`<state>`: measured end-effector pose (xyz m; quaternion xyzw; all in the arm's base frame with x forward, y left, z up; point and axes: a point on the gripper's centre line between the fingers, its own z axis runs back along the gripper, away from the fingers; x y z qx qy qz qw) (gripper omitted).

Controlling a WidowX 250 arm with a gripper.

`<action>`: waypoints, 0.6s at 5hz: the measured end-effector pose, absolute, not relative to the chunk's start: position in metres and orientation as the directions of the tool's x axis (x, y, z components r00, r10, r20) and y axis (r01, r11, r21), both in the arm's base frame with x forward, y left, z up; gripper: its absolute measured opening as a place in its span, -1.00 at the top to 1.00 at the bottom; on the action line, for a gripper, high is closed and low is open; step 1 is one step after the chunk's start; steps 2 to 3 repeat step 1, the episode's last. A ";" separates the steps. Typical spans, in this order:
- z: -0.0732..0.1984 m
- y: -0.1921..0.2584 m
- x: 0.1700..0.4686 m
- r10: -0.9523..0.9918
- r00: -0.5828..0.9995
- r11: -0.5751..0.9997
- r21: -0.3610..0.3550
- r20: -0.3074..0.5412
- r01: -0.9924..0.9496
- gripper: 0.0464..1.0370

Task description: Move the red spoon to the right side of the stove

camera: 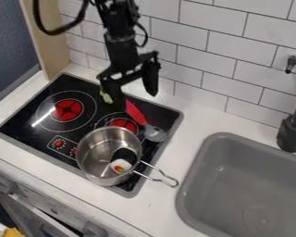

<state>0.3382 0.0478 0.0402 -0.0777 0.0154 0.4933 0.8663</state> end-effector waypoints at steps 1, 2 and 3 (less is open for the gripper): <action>0.044 0.052 0.335 0.840 0.541 0.531 -0.134 -0.046 -0.837 -0.92; 0.044 0.052 0.335 0.840 0.541 0.531 -0.134 -0.046 -0.837 -0.92; 0.044 0.052 0.335 0.840 0.541 0.531 -0.134 -0.046 -0.837 -0.92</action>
